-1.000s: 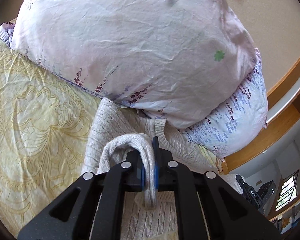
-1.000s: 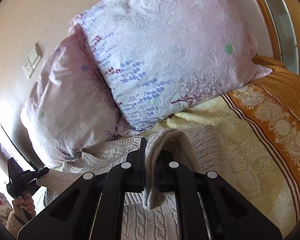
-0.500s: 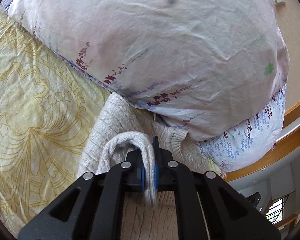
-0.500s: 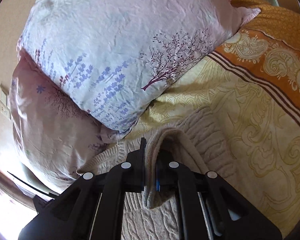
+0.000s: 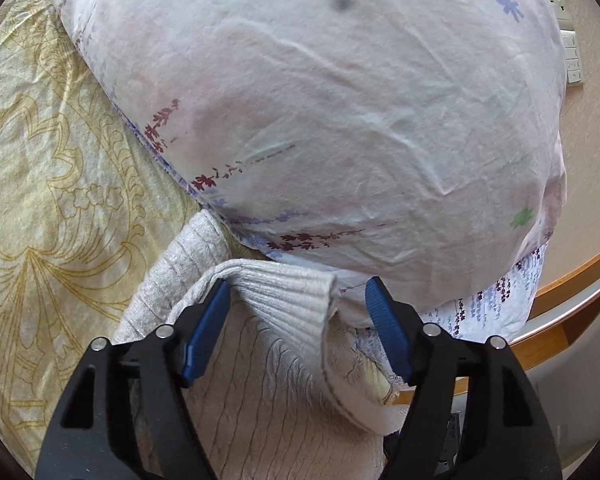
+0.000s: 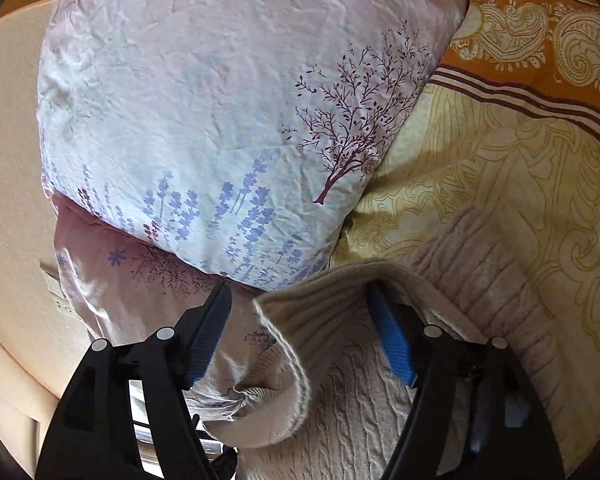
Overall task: Fold small clothes
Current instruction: 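Open the left gripper and release the folded side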
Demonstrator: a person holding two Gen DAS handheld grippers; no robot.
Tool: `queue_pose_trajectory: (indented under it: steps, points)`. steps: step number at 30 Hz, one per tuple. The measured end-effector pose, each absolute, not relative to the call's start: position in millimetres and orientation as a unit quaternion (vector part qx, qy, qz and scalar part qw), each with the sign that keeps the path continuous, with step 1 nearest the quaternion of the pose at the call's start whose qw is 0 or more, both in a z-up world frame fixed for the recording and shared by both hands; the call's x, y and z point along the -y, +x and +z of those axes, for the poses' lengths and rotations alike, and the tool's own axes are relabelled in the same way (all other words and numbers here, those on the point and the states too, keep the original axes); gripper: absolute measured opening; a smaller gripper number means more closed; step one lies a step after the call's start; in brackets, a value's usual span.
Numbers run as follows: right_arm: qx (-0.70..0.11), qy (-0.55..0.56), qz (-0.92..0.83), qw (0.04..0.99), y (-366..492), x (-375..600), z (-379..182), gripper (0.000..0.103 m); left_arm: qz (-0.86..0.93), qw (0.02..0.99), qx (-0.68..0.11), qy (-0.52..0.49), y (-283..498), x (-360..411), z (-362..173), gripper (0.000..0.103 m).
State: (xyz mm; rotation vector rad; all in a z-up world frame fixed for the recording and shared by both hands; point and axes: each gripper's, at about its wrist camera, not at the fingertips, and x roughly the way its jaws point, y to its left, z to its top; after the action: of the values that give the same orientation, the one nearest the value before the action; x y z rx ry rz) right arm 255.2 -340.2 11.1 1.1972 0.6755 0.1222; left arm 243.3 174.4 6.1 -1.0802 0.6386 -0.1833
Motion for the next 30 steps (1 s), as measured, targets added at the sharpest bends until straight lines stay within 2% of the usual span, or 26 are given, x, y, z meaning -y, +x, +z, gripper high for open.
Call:
queue_pose_trajectory:
  steps: [4, 8, 10, 14, 17, 19, 24, 25, 26, 27, 28, 30]
  points:
    - [-0.315, 0.519, 0.047, 0.794, 257, 341, 16, 0.073, -0.068, 0.815, -0.276, -0.505, 230, -190, 11, 0.078]
    - [-0.326, 0.496, 0.034, 0.804, 245, 347, 22, 0.073, -0.061, 0.815, -0.304, -0.49, 221, -205, 12, 0.078]
    - [-0.34, 0.423, 0.013, 0.84, 235, 344, 39, 0.072, -0.057, 0.831, -0.325, -0.448, 215, -208, 17, 0.078]
    - [-0.379, 0.276, -0.001, 0.883, 215, 337, 60, 0.06, -0.062, 0.859, -0.374, -0.344, 203, -203, 23, 0.076]
    - [-0.418, 0.239, 0.005, 0.877, 206, 338, 55, 0.049, -0.071, 0.87, -0.396, -0.284, 190, -197, 22, 0.066]
    - [-0.436, 0.224, 0.002, 0.872, 202, 336, 50, 0.048, -0.08, 0.877, -0.403, -0.25, 183, -190, 23, 0.059]
    - [-0.461, 0.188, 0.009, 0.867, 185, 324, 40, 0.042, -0.086, 0.886, -0.417, -0.183, 166, -170, 22, 0.054]
    - [-0.464, 0.18, 0.01, 0.867, 184, 321, 38, 0.038, -0.09, 0.885, -0.421, -0.178, 164, -168, 20, 0.051]
    - [-0.467, 0.173, 0.01, 0.867, 184, 318, 35, 0.029, -0.094, 0.883, -0.426, -0.175, 162, -165, 18, 0.05]
    - [-0.465, 0.165, 0.009, 0.87, 181, 317, 35, 0.026, -0.097, 0.881, -0.43, -0.172, 162, -163, 17, 0.044]
    - [-0.463, 0.159, 0.01, 0.872, 178, 316, 35, 0.016, -0.1, 0.879, -0.435, -0.169, 162, -161, 15, 0.039]
    - [-0.458, 0.163, 0.008, 0.874, 173, 316, 37, 0.014, -0.095, 0.881, -0.437, -0.157, 161, -156, 14, 0.037]
